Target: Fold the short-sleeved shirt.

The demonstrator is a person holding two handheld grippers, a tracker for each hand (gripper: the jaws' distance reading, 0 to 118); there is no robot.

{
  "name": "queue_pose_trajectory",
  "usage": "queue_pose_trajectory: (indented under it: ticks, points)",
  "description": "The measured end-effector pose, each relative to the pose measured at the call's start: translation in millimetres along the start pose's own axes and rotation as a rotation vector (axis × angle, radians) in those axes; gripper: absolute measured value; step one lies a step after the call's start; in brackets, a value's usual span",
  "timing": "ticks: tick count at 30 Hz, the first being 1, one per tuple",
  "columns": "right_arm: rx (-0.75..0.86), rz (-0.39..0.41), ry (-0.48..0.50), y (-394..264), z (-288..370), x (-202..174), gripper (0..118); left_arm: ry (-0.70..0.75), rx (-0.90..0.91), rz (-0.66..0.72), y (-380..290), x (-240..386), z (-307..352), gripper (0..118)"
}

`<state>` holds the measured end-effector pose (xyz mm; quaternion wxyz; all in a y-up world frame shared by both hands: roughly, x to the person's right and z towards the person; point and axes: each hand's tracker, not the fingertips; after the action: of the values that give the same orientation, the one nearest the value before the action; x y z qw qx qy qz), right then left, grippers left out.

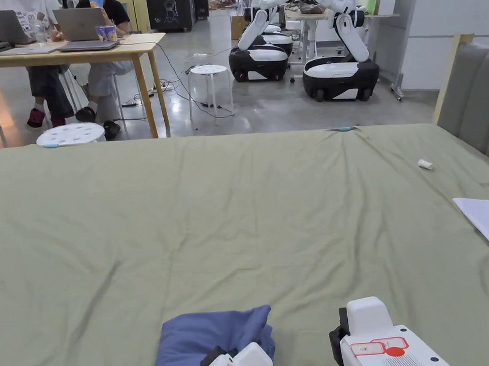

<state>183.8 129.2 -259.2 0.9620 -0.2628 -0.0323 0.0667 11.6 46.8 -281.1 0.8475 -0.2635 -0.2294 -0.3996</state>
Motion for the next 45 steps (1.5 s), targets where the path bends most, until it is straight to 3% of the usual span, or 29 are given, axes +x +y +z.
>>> queue_pose_trajectory:
  ticks: [2,4,5,6,11,13,14,15,16,17,23,30,36,40,41,43,44,45]
  points:
    - [-0.002,-0.004,0.012,-2,-3,-1,1,-0.012,0.047,0.057,-3,-8,10,29]
    - [-0.006,-0.001,0.025,-2,-6,-2,2,-0.08,0.091,0.172,1,-32,33,71]
    - [-0.009,-0.003,0.033,-5,-13,-3,1,-0.125,0.116,0.226,3,-43,45,85]
    - [-0.014,-0.005,0.041,-5,-15,-4,1,-0.171,0.136,0.26,5,-55,59,92]
    - [-0.019,-0.003,0.06,-3,-20,-11,2,-0.159,0.18,0.468,-1,-109,75,91]
    - [-0.023,0.001,0.063,-2,-22,-14,2,-0.198,0.141,0.563,-12,-118,51,77]
    - [-0.027,0.003,0.066,-2,-23,-15,2,-0.23,0.118,0.6,-17,-121,41,60]
    - [-0.03,0.003,0.069,-2,-23,-16,2,-0.268,0.093,0.636,-21,-121,32,29]
    - [-0.032,0.001,0.07,-2,-22,-16,2,-0.279,0.068,0.666,-22,-115,19,8]
    - [-0.034,0.0,0.07,-2,-20,-16,1,-0.3,0.059,0.694,-25,-112,13,0]
    - [-0.053,0.007,0.062,0,-23,-18,2,-0.547,0.076,0.953,-21,-80,10,0]
    - [-0.065,0.025,0.079,4,-23,-27,1,-0.585,0.099,0.937,-15,-47,8,0]
    - [-0.138,-0.028,0.268,1,-36,-60,1,-0.49,0.155,0.957,-34,-82,37,0]
    - [-0.205,-0.109,0.378,-10,-59,-84,1,-0.397,0.186,1.016,-71,-122,57,0]
    - [-0.22,-0.145,0.406,-17,-68,-85,1,-0.382,0.193,1.029,-81,-131,60,8]
    - [-0.243,-0.191,0.433,-24,-75,-84,0,-0.36,0.205,1.089,-103,-148,60,74]
    - [-0.247,-0.182,0.414,-27,-78,-82,0,-0.351,0.213,1.127,-112,-155,59,101]
    - [-0.252,-0.178,0.41,-25,-76,-79,0,-0.336,0.209,1.172,-122,-160,56,118]
